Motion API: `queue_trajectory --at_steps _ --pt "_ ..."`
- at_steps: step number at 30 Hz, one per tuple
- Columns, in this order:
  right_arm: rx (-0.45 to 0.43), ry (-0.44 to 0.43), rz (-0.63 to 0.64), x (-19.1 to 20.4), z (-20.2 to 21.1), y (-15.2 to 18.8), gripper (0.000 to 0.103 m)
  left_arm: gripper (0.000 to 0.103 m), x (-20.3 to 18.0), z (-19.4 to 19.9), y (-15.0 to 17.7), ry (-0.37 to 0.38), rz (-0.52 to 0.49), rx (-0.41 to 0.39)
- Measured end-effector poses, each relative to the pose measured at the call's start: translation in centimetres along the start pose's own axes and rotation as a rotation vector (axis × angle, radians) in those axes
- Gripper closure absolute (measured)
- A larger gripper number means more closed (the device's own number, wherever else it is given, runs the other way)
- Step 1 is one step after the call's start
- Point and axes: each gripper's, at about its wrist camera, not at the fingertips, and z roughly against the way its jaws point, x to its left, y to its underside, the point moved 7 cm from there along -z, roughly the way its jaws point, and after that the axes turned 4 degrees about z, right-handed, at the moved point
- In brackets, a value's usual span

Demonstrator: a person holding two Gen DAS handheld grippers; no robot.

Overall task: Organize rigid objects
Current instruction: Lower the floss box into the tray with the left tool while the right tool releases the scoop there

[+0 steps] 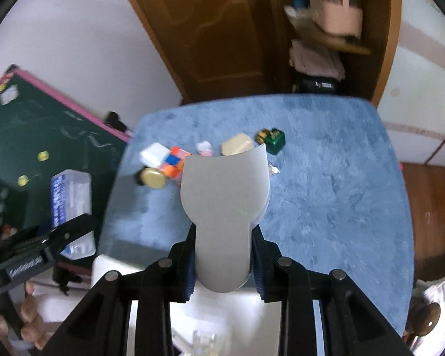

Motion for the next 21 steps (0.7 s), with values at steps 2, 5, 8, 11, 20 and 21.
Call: queue_trajectory --at_steps 2,5,8,11,20,21 --pt "-0.034 -0.006 0.028 0.9 2.0 0.7 0.072 0.037 -0.1 1.7 0.7 0.002 -0.006 -0.024" --pt "-0.091 0.006 0.077 2.2 5.6 2.2 0.072 0.037 0.0 3.9 1.8 -0.001 -0.001 -0.057" --pt "-0.134 0.023 0.109 3.1 8.1 3.8 0.072 0.037 0.1 5.3 3.1 -0.005 0.005 -0.083" --pt "-0.158 0.016 0.122 3.8 9.9 5.3 0.072 0.037 0.2 6.1 4.6 -0.025 -0.003 -0.1" --pt "-0.163 0.044 0.222 5.7 10.7 10.4 0.072 0.037 1.4 3.8 10.5 -0.131 -0.025 -0.058" --pt "-0.148 0.048 0.225 5.7 10.2 11.2 0.072 0.037 1.6 3.4 11.1 -0.138 -0.026 -0.052"
